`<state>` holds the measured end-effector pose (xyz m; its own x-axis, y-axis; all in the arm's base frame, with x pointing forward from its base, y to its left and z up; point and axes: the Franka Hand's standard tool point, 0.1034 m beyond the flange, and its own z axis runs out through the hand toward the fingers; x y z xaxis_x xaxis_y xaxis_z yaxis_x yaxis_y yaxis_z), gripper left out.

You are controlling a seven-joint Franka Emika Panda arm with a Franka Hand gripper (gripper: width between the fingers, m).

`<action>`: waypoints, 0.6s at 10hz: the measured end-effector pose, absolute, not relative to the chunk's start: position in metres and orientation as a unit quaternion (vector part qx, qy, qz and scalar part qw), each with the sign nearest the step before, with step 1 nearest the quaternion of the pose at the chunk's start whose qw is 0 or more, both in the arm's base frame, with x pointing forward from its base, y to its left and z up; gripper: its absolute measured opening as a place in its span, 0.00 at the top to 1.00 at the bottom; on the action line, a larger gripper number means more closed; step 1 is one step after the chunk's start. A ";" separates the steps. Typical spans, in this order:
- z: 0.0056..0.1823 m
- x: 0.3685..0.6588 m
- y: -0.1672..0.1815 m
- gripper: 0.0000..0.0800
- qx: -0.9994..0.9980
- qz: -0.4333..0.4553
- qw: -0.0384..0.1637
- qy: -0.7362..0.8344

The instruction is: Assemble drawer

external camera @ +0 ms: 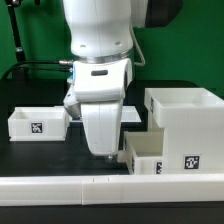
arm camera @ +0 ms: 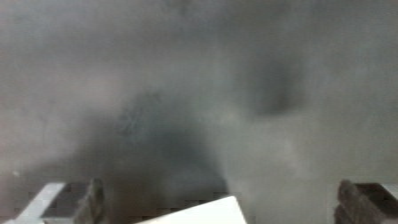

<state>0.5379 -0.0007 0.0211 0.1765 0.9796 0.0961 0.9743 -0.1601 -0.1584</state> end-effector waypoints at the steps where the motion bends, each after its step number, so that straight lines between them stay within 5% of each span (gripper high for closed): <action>1: 0.022 0.539 0.007 0.19 -0.762 0.014 0.094 -0.640; 6: 0.025 0.541 0.027 0.19 -0.757 0.012 0.100 -0.645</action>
Offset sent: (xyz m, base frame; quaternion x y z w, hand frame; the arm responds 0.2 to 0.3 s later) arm 0.0012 0.0177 0.0061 0.0159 -0.0045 -0.0170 0.9997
